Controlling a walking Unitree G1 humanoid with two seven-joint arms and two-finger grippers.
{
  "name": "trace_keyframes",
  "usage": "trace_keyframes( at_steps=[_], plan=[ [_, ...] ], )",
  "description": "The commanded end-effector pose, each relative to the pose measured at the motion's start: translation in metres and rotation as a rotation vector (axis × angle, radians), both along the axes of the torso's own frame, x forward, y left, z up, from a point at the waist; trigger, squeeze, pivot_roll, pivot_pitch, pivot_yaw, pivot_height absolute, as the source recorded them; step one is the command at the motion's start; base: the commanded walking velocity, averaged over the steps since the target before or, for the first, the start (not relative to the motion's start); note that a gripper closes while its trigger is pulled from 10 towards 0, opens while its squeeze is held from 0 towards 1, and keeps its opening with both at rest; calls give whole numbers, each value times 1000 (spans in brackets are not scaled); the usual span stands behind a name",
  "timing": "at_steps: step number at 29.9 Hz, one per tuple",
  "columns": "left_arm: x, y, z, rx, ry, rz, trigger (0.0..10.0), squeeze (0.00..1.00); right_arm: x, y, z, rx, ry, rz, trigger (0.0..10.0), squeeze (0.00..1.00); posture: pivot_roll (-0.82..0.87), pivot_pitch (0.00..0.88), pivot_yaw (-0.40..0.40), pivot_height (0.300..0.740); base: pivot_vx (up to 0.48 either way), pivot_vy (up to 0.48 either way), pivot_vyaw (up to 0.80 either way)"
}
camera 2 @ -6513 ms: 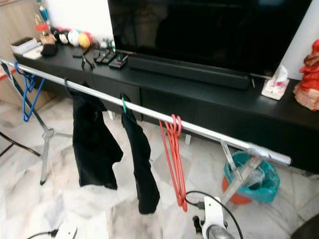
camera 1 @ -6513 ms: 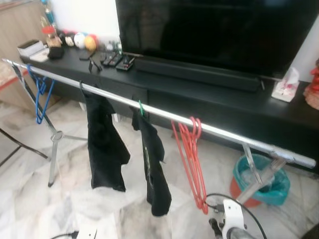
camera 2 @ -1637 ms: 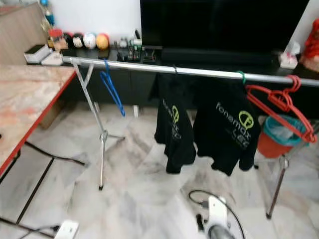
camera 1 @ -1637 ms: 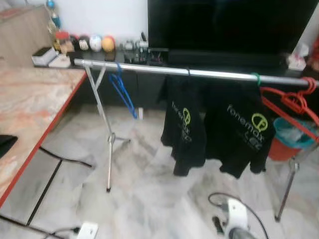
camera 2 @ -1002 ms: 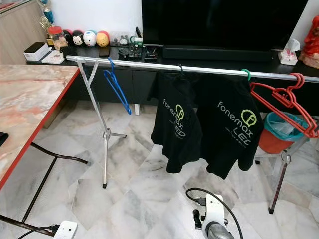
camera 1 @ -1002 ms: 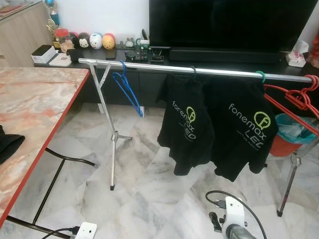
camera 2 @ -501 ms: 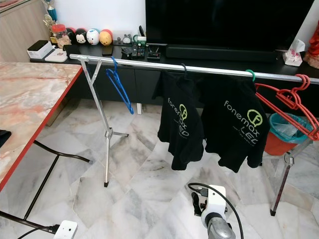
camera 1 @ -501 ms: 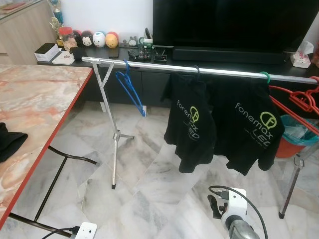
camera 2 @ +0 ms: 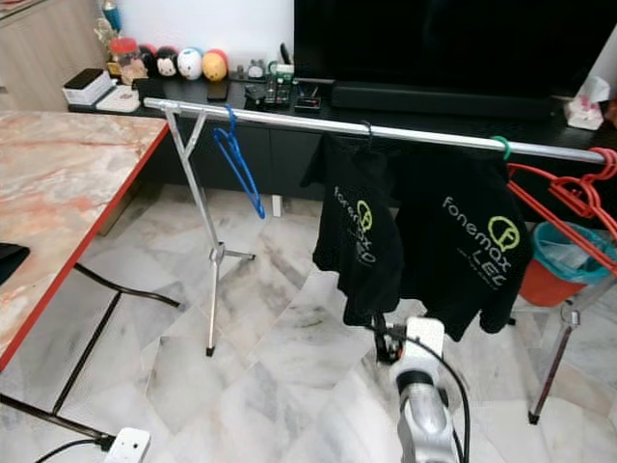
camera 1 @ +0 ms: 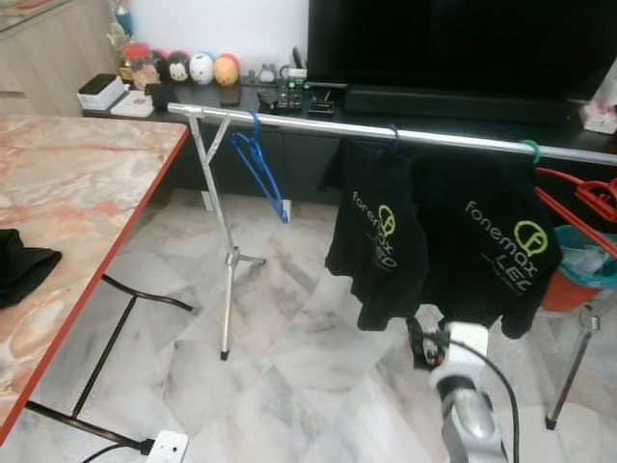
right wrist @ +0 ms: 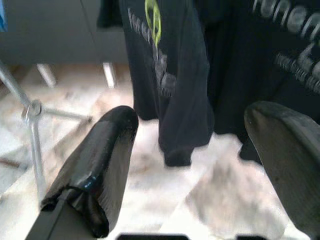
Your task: Hang hanger
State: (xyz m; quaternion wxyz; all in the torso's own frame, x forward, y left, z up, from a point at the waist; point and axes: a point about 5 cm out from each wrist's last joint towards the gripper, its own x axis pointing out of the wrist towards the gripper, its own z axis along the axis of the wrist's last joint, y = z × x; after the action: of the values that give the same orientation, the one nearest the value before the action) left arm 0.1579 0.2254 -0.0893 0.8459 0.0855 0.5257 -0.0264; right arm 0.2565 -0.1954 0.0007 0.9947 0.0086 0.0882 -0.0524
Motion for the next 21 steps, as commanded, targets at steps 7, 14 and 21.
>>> trace_keyframes(
  at_steps=[7, 14, 21],
  plan=[
    [-5, 1, -2, 10, 13, -6, 10000, 0, 4, 1, 19, -16, -114, 17, 10000, 0, -4, 0, 15, 740, 0, 0, 0],
    [-4, 1, -1, 10, 9, -2, 10000, 0, 12, 4, 28, -39, -128, 42, 10000, 0, 3, 0, 10, 740, 212, 0, 113],
    [-2, 1, -1, 9, 5, 0, 10000, 0, 19, 9, 33, -13, -131, 58, 10000, 0, -7, 0, 12, 740, 298, 0, 396]
  ],
)
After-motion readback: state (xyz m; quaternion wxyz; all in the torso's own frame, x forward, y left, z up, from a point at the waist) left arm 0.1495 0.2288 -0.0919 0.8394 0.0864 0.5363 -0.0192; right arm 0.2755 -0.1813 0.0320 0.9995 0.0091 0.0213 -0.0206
